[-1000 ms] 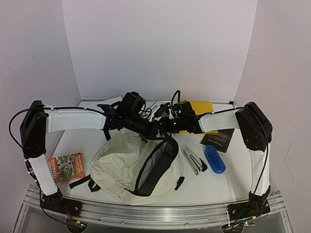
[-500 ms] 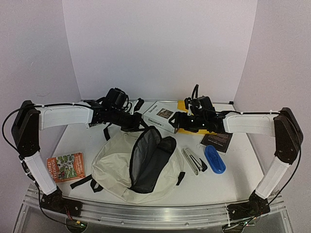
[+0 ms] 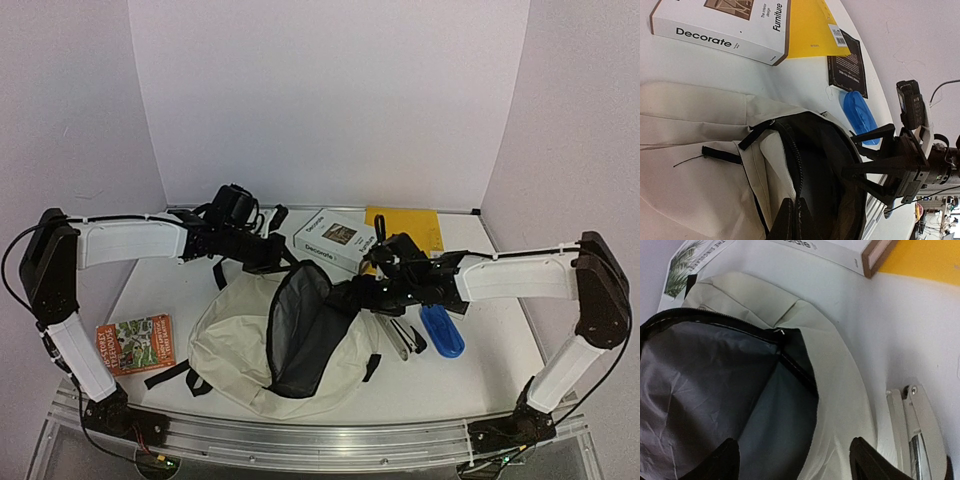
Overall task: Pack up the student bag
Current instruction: Unzip the student bag at the center of the board, then pick up the files from the center of the board.
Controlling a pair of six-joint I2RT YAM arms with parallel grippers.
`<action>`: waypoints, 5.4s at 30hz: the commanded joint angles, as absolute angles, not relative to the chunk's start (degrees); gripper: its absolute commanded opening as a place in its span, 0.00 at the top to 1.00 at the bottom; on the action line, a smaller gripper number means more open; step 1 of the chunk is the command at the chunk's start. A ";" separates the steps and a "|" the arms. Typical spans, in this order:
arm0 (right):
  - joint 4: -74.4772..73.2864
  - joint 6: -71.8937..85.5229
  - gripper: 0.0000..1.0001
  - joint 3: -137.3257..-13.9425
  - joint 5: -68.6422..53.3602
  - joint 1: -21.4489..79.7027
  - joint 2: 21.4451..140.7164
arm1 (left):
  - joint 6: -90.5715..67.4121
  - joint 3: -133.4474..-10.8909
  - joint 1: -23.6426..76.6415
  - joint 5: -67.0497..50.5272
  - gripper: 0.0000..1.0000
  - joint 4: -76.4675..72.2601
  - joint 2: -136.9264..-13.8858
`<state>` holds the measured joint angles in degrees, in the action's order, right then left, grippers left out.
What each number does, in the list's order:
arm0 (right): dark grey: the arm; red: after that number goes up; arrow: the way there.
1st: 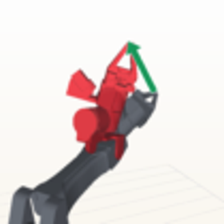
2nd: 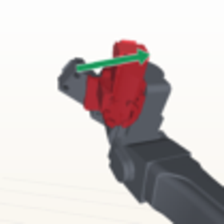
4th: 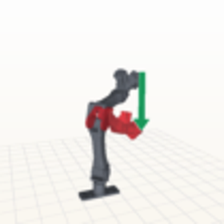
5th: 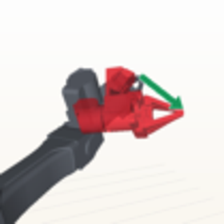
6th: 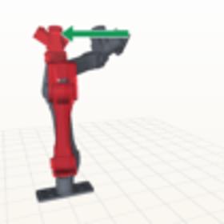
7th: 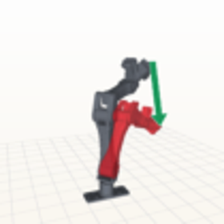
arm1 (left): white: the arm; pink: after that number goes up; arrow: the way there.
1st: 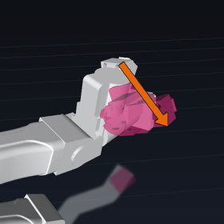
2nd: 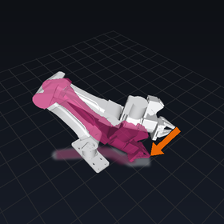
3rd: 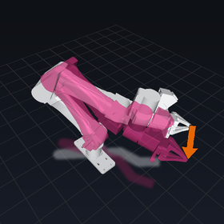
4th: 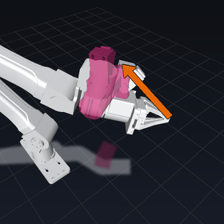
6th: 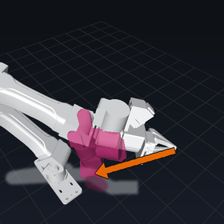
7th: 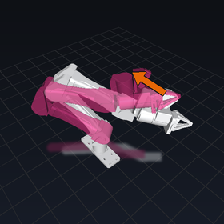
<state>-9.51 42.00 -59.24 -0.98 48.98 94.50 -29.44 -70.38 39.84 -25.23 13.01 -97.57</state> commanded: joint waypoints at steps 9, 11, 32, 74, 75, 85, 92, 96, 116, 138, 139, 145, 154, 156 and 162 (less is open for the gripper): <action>-18.34 37.49 0.97 -63.97 9.45 46.00 93.05 | -32.34 -63.68 31.16 -19.21 1.00 13.97 -86.79; -18.37 35.52 1.00 -63.46 9.48 43.76 92.45 | -32.71 -61.87 28.84 -19.56 1.00 14.18 -84.52; -14.71 28.65 1.00 -66.51 7.16 38.59 100.08 | -34.13 -49.51 18.80 -21.62 1.00 5.60 -82.85; 6.90 33.71 0.24 -54.13 -23.18 3.51 94.56 | -36.06 -51.84 18.90 -27.44 0.16 4.53 -80.13; 8.12 34.05 0.25 -53.96 -24.15 2.38 95.86 | -36.45 -51.42 18.90 -27.49 0.16 4.26 -80.19; 13.81 34.95 0.31 -55.19 -26.82 0.44 106.13 | -39.92 -48.73 18.98 -29.11 0.19 1.52 -82.42; 15.92 36.03 0.36 -54.82 -28.25 -1.18 110.50 | -40.62 -47.57 19.29 -30.56 0.23 -0.73 -85.85; 18.48 38.00 0.37 -54.32 -30.88 -1.16 111.73 | -42.00 -47.32 20.33 -32.72 0.39 -4.86 -89.40; 28.05 45.17 0.46 -51.64 -40.21 -1.13 114.24 | -42.22 -48.79 24.33 -30.99 0.78 -5.29 -96.40; 30.85 45.24 0.95 -52.20 -34.09 -0.32 114.30 | -41.80 -50.39 25.67 -29.07 0.94 -3.22 -96.18; 30.67 45.09 0.97 -52.08 -33.40 -0.32 113.57 | -41.72 -50.37 25.67 -28.79 0.94 -2.86 -95.98; 25.61 42.05 1.00 -51.54 -26.71 -0.35 104.89 | -40.84 -50.74 25.66 -27.23 0.91 -0.85 -94.14; 6.32 30.92 1.00 -54.75 -13.11 -0.34 85.94 | -37.26 -52.57 25.62 -22.44 0.56 5.56 -89.80; 2.86 28.73 1.00 -56.56 -12.93 -0.33 82.34 | -36.45 -53.22 25.58 -21.43 0.45 6.32 -88.38; -5.07 24.27 1.00 -62.89 -17.28 -0.34 73.28 | -34.27 -56.61 25.58 -20.13 0.24 7.91 -84.26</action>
<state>-1.17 29.58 -56.82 -15.88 -0.34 79.62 -36.91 -52.12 25.52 -22.11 7.03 -88.90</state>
